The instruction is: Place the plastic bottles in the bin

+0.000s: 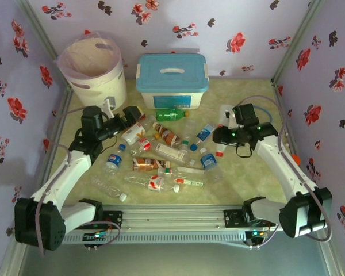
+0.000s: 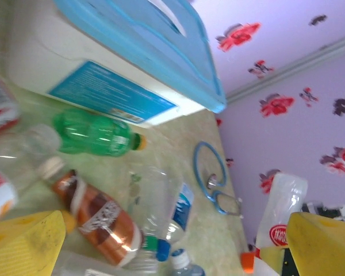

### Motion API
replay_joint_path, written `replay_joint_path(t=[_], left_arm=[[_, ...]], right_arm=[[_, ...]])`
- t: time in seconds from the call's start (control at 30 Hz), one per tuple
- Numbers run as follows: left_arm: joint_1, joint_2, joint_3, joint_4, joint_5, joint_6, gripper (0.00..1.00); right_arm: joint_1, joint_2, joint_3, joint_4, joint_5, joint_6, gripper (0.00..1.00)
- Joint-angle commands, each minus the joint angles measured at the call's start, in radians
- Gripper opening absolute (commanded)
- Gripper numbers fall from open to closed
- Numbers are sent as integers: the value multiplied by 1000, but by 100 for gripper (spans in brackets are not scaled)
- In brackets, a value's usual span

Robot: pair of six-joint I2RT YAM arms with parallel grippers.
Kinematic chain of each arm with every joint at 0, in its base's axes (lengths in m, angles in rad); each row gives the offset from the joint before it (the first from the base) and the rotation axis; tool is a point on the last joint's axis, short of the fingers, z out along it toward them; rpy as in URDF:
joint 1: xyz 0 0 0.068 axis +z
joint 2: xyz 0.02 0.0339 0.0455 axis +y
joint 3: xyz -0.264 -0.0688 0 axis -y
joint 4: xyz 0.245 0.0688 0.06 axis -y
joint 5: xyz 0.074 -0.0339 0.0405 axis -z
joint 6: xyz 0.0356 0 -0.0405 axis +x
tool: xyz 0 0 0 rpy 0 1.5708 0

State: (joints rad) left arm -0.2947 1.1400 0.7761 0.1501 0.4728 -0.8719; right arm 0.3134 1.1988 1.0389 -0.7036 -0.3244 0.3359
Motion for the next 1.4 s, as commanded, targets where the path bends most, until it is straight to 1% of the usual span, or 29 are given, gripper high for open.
replay_joint_path(t=[0.0,0.1,0.13,0.27,0.33,0.47,0.57,0.7,0.8,1.0,1.07,1.13,1.2,1.27,1.37], left_arm=[[-60,80,-10,227,74,-95,99],[-112,170,-3,374,102,-202,100],[-128,202,-7,449,117,-248,100],[-182,320,-35,732,134,-406,100],[-202,369,-33,800,141,-449,100],[-233,445,-28,938,139,-501,100],[-245,474,-10,963,142,-514,100],[-248,462,-8,942,141,-483,100],[-248,454,-20,953,142,-477,100],[-250,431,-44,940,142,-440,99],[-251,429,-41,905,145,-417,99],[-254,428,-35,870,145,-396,96],[-257,433,-32,868,145,-395,89],[-259,439,-28,873,145,-400,85],[-263,443,-19,872,145,-400,84]], right_arm=[[78,38,7,277,-325,57,49],[163,104,36,378,-409,34,49],[183,122,41,408,-427,22,49],[218,207,63,501,-542,39,49],[236,245,79,513,-580,41,50],[256,303,92,524,-609,44,50],[256,321,91,525,-597,49,50],[249,339,96,512,-575,56,50],[225,361,99,510,-558,81,50],[205,383,93,573,-561,139,50],[212,384,95,586,-574,139,50],[221,384,99,588,-580,137,51],[227,384,98,588,-583,135,51],[228,383,95,593,-581,138,51],[234,385,95,608,-589,144,51]])
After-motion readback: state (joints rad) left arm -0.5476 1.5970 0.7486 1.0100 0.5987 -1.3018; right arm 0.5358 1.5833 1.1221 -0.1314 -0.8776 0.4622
